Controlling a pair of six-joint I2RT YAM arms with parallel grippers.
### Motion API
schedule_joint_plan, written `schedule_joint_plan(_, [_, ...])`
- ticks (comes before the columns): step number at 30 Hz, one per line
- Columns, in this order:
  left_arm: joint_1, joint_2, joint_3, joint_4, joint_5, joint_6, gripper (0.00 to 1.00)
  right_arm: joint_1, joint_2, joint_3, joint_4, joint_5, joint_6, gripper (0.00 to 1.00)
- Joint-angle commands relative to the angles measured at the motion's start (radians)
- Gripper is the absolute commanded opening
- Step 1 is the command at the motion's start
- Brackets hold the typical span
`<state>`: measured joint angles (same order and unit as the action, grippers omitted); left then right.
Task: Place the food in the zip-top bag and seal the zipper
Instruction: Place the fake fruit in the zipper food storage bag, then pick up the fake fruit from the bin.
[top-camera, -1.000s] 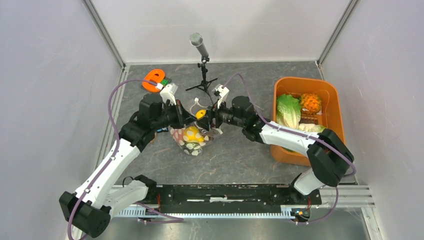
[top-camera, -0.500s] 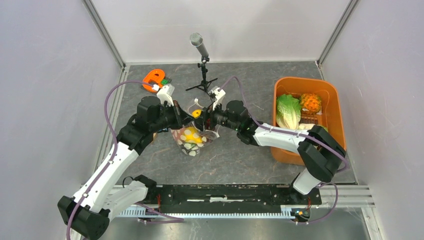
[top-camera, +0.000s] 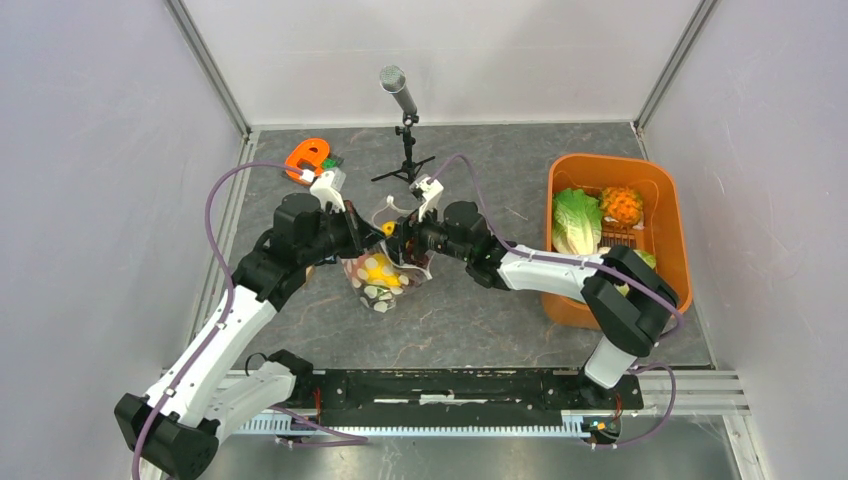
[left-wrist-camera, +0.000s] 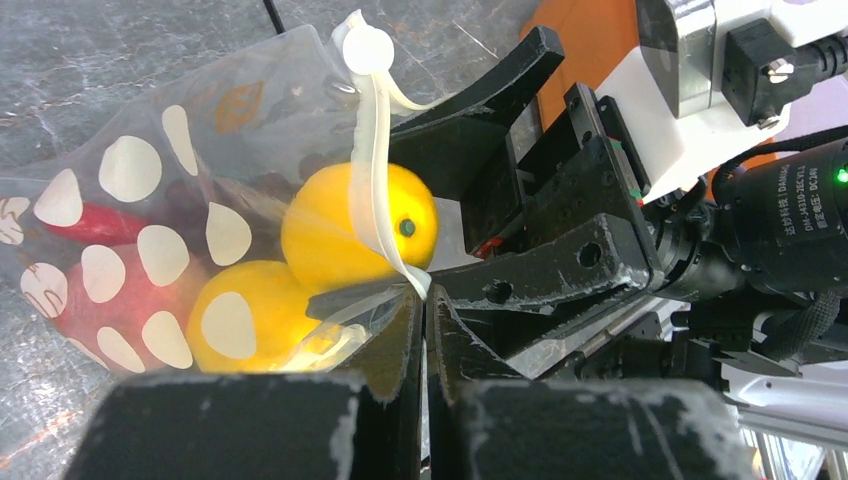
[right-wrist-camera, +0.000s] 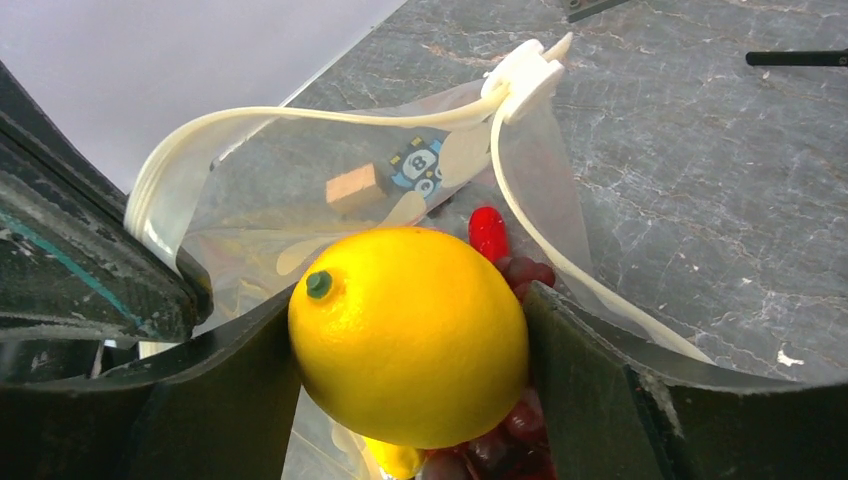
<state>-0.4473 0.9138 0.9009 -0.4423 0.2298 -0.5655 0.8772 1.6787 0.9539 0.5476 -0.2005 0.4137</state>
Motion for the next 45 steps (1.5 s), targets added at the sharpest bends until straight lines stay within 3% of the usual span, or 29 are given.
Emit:
schedule_joint_plan(1, [-0.002, -0.019, 0.018, 0.011, -0.061, -0.021, 0.02, 0.008, 0.013, 0.057, 0.044, -0.048, -0.017, 0.86])
schedule_joint_plan(4, [-0.002, -0.026, 0.019, 0.002, -0.080, -0.019, 0.02, 0.006, -0.004, 0.054, 0.018, -0.084, -0.028, 0.98])
schedule_joint_plan(7, [-0.002, -0.025, 0.018, 0.001, -0.081, -0.020, 0.02, -0.002, -0.038, 0.046, -0.041, -0.047, -0.045, 0.98])
schedule_joint_plan(10, [-0.002, -0.023, 0.018, 0.001, -0.081, -0.020, 0.02, -0.021, -0.079, 0.011, -0.037, -0.060, -0.033, 0.89])
schedule_joint_plan(16, [-0.003, -0.020, 0.018, 0.005, -0.068, -0.013, 0.02, -0.028, -0.123, 0.013, -0.074, -0.145, -0.054, 0.52])
schedule_joint_plan(23, [-0.002, -0.024, 0.013, 0.010, -0.063, -0.017, 0.02, -0.028, -0.212, -0.003, -0.125, -0.129, -0.105, 0.55])
schedule_joint_plan(30, [-0.002, -0.024, 0.012, 0.023, -0.062, -0.014, 0.02, -0.029, -0.420, -0.102, -0.247, 0.066, -0.205, 0.64])
schedule_joint_plan(34, [-0.001, -0.020, 0.005, 0.042, -0.051, -0.017, 0.02, -0.032, -0.570, -0.190, -0.320, 0.285, -0.246, 0.71])
schedule_joint_plan(38, [-0.001, -0.014, 0.000, 0.052, -0.043, -0.017, 0.02, -0.054, -0.691, -0.216, -0.480, 0.608, -0.242, 0.78])
schedule_joint_plan(42, [-0.001, -0.007, 0.000, 0.063, -0.035, -0.016, 0.02, -0.187, -0.733, -0.136, -0.757, 0.775, -0.197, 0.78])
schedule_joint_plan(45, [-0.001, -0.001, 0.007, 0.063, -0.036, -0.008, 0.02, -0.321, -0.773, -0.116, -0.881, 0.791, -0.163, 0.77])
